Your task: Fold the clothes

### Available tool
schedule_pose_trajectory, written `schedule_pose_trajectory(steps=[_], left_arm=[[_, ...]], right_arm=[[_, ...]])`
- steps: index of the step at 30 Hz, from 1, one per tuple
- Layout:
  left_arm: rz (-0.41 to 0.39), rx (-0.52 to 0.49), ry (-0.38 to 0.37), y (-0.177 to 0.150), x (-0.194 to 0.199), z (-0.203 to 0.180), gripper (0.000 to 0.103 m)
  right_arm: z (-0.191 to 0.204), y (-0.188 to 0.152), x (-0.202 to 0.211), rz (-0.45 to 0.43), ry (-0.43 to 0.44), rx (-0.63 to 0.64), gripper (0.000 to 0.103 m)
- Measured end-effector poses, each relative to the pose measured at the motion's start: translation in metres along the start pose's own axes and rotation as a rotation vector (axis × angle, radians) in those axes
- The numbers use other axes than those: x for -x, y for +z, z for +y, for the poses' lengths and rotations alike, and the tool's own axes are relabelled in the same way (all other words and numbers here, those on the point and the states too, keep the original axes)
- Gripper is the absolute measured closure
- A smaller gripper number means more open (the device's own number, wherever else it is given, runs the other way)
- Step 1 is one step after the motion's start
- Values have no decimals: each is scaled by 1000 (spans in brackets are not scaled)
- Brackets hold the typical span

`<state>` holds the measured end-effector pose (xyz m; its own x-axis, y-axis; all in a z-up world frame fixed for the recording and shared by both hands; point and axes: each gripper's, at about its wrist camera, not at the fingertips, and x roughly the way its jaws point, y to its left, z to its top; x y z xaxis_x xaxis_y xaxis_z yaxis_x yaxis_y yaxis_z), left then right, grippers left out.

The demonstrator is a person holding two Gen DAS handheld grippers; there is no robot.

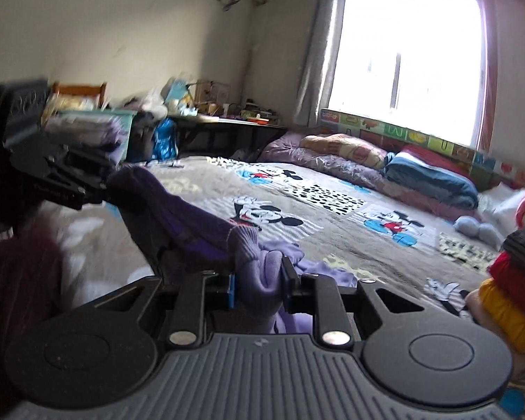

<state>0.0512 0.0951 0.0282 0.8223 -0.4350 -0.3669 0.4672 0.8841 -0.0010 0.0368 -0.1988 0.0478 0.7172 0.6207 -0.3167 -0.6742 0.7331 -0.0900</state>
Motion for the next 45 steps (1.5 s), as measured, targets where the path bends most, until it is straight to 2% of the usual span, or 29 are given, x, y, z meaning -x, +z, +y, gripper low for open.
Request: schedule_pose_trajectory(steps=[5,10,14,19,29,41,44,45], left_arm=[[7,161,-72,17,-41,41,81],[40,331,-126,22,-87,78,81],[58,424,-146,19,-118,100,83],[59,539,-147,15,-150,127,84],[95,694,-141,-3,-204,166,84],[130,782,-134,-21,-228,182,84],[117,768,-109,-17,-222,179,78],[102,744,-91,-13,-214,176,73]], right_arm=[[-57,8,-44,-9,36,-197,78],[-112,0,-95,19,76,-407,78],[-145,-13,-132,47,111,-543,79],[-175,-27,-170,60,115,-662,80],[-214,-44,-234,88,95,-784,80],[-239,-88,-278,137,103,-965,80],[-239,-85,-273,116,91,-965,72],[-238,-84,-272,109,87,-966,65]])
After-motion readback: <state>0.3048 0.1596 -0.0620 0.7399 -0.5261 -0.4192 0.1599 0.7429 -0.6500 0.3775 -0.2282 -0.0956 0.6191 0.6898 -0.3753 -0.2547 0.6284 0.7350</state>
